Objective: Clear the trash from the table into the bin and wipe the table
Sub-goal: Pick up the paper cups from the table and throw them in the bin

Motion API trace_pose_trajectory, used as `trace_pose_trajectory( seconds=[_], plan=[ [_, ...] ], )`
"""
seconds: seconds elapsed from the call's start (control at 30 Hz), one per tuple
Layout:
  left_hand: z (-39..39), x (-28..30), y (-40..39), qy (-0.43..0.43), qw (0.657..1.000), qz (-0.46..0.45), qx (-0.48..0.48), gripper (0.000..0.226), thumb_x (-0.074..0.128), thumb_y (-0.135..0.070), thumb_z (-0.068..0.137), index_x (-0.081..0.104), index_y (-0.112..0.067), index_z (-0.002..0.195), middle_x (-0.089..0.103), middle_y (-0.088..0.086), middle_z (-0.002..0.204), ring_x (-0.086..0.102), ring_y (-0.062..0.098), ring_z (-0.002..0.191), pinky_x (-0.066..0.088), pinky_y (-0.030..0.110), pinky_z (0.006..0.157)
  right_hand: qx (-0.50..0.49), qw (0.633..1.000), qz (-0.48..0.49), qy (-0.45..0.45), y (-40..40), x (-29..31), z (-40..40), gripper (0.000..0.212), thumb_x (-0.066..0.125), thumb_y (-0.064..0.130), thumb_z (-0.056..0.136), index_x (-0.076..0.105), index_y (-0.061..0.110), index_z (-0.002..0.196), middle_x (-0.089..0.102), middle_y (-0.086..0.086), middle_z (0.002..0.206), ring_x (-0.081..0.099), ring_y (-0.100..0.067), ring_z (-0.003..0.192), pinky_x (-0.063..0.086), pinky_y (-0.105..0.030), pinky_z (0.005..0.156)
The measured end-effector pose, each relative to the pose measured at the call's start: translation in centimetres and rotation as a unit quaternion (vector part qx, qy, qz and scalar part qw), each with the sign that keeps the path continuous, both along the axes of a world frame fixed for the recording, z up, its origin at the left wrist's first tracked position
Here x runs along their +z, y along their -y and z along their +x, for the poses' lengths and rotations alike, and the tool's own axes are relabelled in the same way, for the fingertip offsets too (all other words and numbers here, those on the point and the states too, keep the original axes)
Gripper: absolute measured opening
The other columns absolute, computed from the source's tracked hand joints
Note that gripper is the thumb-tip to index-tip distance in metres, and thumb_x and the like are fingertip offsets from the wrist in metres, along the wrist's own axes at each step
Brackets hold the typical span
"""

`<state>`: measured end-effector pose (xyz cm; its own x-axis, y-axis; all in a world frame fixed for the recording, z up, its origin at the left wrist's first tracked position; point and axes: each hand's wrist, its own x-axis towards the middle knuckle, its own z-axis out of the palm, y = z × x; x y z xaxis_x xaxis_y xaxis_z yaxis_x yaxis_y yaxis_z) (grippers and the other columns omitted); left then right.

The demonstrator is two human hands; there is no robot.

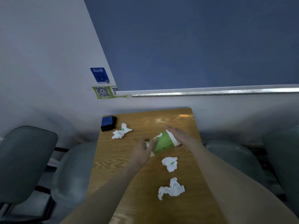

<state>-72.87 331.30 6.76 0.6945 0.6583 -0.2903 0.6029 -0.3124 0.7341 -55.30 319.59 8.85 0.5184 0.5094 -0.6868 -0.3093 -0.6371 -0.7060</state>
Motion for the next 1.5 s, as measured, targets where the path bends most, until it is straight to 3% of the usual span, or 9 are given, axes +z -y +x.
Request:
trace_pose_trajectory(
  seconds=[0.13,0.33,0.43,0.67,0.8,0.93,1.2,1.37,1.5],
  plan=[
    [-1.4,-0.5,0.0,0.034,0.983,-0.176,0.042,0.066,0.042,-0.072,0.091,0.060,-0.018,0.123,0.069,0.001,0.100,0.070,0.019,0.086,0.063,0.044,0.064,-0.069,0.998,0.001,0.008,1.2,0.4,-2.7,0.087,0.051,0.076,0.085,0.039,0.019,0.149,0.045,-0.007,0.144,0.055,-0.029,0.118,0.057,-0.037,0.072],
    [-2.7,-0.3,1.4,0.033,0.987,-0.152,-0.028,0.051,0.030,-0.073,0.092,0.058,-0.031,0.097,0.066,-0.003,0.084,0.067,0.018,0.076,0.060,0.036,0.055,-0.158,0.987,-0.021,0.017,4.3,0.7,-7.2,0.094,0.043,0.083,0.082,0.034,0.021,0.151,0.037,-0.004,0.152,0.050,-0.026,0.122,0.058,-0.032,0.068],
    [-3.0,-0.6,2.7,0.027,0.991,-0.113,-0.064,0.057,0.025,-0.070,0.096,0.057,-0.026,0.080,0.066,0.003,0.077,0.067,0.024,0.074,0.060,0.048,0.072,-0.202,0.979,-0.021,0.025,6.5,0.5,-9.3,0.086,0.043,0.080,0.084,0.035,0.024,0.149,0.036,-0.002,0.150,0.048,-0.023,0.112,0.055,-0.032,0.064],
    [-3.2,-1.8,7.8,0.014,0.976,-0.165,-0.144,0.058,0.024,-0.060,0.102,0.062,-0.016,0.103,0.068,0.008,0.091,0.068,0.026,0.086,0.057,0.050,0.084,-0.302,0.951,-0.058,0.037,13.0,0.0,-13.4,0.084,0.042,0.076,0.089,0.036,0.020,0.151,0.047,-0.002,0.133,0.055,-0.024,0.111,0.056,-0.043,0.085],
    [-2.9,-2.1,12.8,0.007,0.961,-0.193,-0.199,0.061,0.023,-0.060,0.102,0.064,-0.014,0.105,0.068,0.006,0.101,0.064,0.021,0.093,0.053,0.041,0.092,-0.352,0.930,-0.089,0.051,18.9,-0.2,-15.1,0.088,0.037,0.080,0.087,0.041,0.014,0.145,0.051,0.004,0.104,0.057,-0.019,0.094,0.057,-0.037,0.073],
    [-2.5,-1.3,17.8,-0.010,0.952,-0.210,-0.221,0.042,0.027,-0.061,0.101,0.052,-0.028,0.098,0.058,-0.004,0.091,0.058,0.014,0.081,0.055,0.032,0.063,-0.424,0.902,-0.066,0.059,24.0,0.0,-16.2,0.078,0.044,0.075,0.088,0.049,0.011,0.132,0.059,-0.008,0.113,0.060,-0.028,0.103,0.053,-0.048,0.094],
    [-1.1,0.0,32.4,-0.023,0.923,-0.221,-0.314,0.055,0.030,-0.049,0.105,0.061,-0.004,0.114,0.067,0.021,0.109,0.066,0.036,0.097,0.056,0.041,0.080,-0.578,0.816,0.005,0.027,38.6,0.5,-20.7,0.073,0.050,0.066,0.092,0.046,0.011,0.140,0.060,-0.004,0.110,0.064,-0.021,0.089,0.050,-0.024,0.040],
    [-2.6,0.5,43.2,-0.048,0.902,-0.248,-0.350,0.034,0.038,-0.032,0.106,0.063,-0.018,0.087,0.067,0.015,0.097,0.064,0.026,0.084,0.057,0.045,0.078,-0.619,0.785,0.015,0.015,49.6,-0.2,-24.9,0.061,0.052,0.061,0.093,0.051,0.013,0.131,0.063,-0.009,0.111,0.066,-0.025,0.091,0.059,-0.039,0.066],
    [-4.4,0.4,52.1,-0.060,0.882,-0.267,-0.383,0.031,0.042,-0.026,0.103,0.070,-0.012,0.099,0.071,0.019,0.107,0.066,0.031,0.094,0.055,0.048,0.088,-0.659,0.752,0.025,0.010,58.1,0.0,-29.0,0.056,0.053,0.057,0.094,0.052,0.014,0.130,0.064,-0.010,0.115,0.066,-0.025,0.093,0.060,-0.039,0.072]
  ],
)
